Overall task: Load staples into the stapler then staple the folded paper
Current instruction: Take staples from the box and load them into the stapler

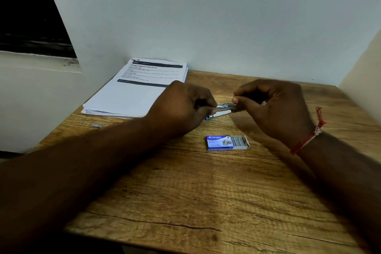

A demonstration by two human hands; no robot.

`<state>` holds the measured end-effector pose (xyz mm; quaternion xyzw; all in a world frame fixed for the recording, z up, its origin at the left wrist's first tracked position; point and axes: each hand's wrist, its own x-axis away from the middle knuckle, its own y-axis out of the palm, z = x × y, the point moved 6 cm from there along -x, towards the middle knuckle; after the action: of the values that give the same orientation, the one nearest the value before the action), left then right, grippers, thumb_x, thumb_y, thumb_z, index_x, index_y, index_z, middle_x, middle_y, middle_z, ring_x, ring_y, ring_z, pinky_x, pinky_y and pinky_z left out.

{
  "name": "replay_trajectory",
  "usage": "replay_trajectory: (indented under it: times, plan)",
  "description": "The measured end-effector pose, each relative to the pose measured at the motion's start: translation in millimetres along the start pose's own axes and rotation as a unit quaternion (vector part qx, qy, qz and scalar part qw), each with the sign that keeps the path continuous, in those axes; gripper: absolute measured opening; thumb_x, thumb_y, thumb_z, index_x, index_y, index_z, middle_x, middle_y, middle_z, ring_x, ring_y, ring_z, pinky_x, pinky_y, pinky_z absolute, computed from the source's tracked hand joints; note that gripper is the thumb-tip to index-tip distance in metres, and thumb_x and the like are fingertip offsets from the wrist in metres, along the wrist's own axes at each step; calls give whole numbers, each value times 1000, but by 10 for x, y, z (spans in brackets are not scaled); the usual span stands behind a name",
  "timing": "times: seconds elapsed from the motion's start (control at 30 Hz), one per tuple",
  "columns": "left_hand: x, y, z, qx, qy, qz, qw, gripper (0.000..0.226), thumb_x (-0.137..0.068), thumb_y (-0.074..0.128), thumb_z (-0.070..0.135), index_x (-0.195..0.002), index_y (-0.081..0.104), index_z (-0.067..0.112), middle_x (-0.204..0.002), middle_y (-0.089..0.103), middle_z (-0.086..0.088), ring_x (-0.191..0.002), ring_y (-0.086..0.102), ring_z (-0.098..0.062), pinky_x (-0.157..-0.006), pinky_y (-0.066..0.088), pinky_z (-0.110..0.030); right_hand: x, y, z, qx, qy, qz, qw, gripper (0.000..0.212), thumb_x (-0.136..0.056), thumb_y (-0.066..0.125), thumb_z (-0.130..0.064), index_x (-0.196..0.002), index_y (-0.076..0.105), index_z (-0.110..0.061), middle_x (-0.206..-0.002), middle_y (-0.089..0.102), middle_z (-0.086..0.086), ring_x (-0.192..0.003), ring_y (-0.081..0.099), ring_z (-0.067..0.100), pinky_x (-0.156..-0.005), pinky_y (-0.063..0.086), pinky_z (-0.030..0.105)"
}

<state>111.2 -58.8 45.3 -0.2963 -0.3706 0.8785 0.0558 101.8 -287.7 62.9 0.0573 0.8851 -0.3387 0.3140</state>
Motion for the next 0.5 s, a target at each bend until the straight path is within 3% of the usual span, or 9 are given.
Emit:
replay_trajectory:
  times: [0.17,0.33,0.5]
  plan:
    - [-4,10,-38,10,-18,-19,1000,5,-92,93,25,-95,89,27,-89,84,15,-84,78,-6,-80,65,-37,-10,45,29,22,-10,-41,999,16,-86,96,-19,-96,88,-28,-92,81,-20,-87,78,3,-80,58,10]
    - [-11,23,-56,28,-32,-24,999,7,-90,95,24,-91,88,27,-85,83,16,-80,78,-4,-72,59,-20,-24,64,91,-12,14,-63,998,22,-83,98,-18,-90,85,-35,-82,82,-17,-81,79,0,-74,57,8]
    - [-14,18,-59,26,-36,-26,999,7,-89,96,25,-91,89,27,-84,83,16,-79,76,-3,-70,56,-15,-43,85,112,-32,25,-67,997,15,-83,98,-16,-87,87,-26,-81,83,-11,-78,80,4,-72,63,17]
